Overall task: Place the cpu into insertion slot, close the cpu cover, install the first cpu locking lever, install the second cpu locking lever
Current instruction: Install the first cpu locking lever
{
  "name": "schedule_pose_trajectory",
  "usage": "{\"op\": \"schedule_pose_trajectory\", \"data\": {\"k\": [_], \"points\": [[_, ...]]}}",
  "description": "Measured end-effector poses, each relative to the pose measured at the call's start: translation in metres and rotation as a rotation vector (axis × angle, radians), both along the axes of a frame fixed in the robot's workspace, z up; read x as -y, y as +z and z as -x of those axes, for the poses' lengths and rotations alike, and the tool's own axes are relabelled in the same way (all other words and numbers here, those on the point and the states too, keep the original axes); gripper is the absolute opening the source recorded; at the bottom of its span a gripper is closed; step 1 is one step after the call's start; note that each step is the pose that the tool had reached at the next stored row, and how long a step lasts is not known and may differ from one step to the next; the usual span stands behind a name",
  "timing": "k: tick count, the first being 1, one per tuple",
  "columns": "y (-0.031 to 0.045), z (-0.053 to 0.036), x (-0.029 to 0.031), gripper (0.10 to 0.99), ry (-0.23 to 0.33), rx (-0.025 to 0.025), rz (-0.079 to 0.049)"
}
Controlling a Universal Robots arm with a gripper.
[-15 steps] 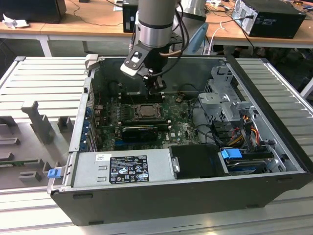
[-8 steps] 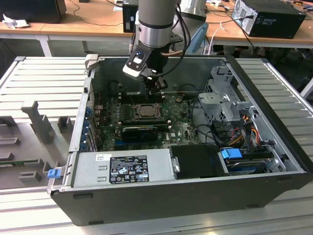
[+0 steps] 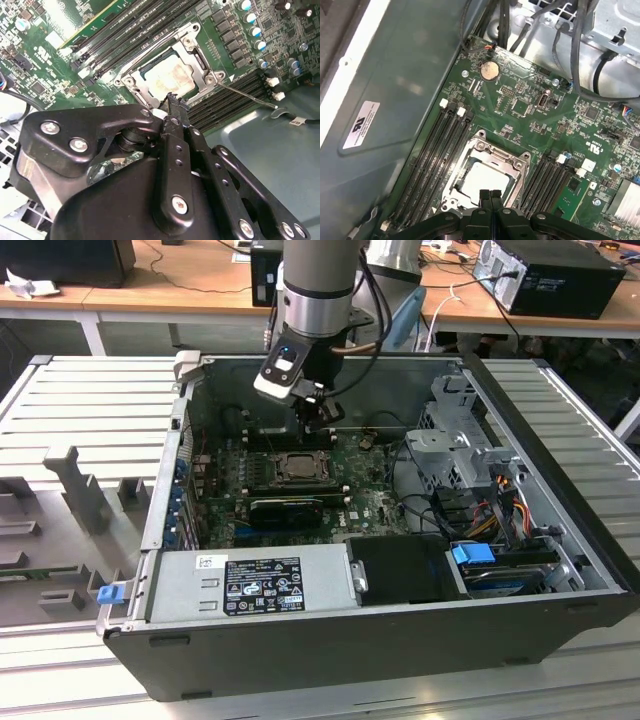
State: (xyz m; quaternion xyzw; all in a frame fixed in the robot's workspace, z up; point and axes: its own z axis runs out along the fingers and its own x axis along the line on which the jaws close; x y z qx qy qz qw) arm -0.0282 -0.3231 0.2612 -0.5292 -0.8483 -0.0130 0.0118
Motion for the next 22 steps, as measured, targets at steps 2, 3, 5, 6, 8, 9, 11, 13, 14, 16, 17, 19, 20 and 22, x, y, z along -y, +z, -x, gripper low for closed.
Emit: {"op": "schedule_pose_trajectory", "data": {"k": [2, 3, 5, 6, 8, 9, 11, 13, 14, 16, 17, 19, 20, 22], "points": [[0.0, 0.0, 0.0, 0.106, 0.011, 0.0, 0.0], [0.0, 0.0, 0.0, 0.106, 0.017, 0.0, 0.0], [0.0, 0.0, 0.0, 0.106, 0.051, 0.0, 0.0], [-0.0001, 0.0, 0.0001, 0.106, 0.069, 0.0001, 0.0], [0.0, 0.0, 0.0001, 0.106, 0.123, 0.0, 0.0], [0.0, 0.0, 0.0001, 0.106, 0.156, 0.0, 0.0], [0.0, 0.0, 0.0001, 0.106, 0.195, 0.0001, 0.0], [0.0, 0.0, 0.0001, 0.106, 0.279, 0.0002, 0.0], [0.0, -0.0001, 0.0001, 0.106, 0.308, 0.0024, 0.0], [-0.0001, 0.0, 0.0001, 0.106, 0.332, 0.0061, 0.001], [0.0, 0.0, 0.0001, 0.106, 0.347, 0.0124, 0.002], [0.0, 0.0, 0.0007, 0.106, 0.356, 0.0197, 0.003], [0.0003, 0.0001, 0.0008, 0.106, 0.359, 0.026, 0.004], [0.0047, 0.0001, 0.0008, 0.106, 0.367, 0.0302, 0.002]]}}
